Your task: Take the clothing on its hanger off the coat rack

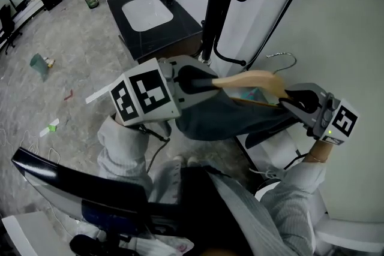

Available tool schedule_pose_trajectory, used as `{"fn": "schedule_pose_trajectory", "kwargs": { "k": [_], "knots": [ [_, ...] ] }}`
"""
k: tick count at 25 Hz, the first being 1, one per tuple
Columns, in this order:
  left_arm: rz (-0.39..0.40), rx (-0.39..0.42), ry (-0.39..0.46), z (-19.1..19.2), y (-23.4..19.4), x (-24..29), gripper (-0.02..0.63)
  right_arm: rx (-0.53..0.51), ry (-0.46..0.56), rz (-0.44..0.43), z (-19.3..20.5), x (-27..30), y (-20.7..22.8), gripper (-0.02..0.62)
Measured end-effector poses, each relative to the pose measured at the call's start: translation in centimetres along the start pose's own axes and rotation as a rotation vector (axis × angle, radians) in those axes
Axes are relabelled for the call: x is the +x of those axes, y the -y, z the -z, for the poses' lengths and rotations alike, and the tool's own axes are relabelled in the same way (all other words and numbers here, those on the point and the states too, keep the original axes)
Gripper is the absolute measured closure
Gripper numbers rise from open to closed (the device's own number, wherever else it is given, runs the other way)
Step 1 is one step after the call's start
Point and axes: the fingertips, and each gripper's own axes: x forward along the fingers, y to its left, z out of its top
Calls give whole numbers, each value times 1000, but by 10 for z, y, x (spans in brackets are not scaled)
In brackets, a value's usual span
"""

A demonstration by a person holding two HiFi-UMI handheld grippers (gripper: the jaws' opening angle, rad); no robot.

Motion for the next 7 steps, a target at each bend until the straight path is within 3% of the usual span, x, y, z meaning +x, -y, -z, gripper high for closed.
{"fn": "schedule_pose_trajectory", "kwargs": {
  "k": [7],
  "knots": [
    [1,-4,6,-1,3,-4,531,-1,-4,-2,-5,0,-4,535]
  ]
}}
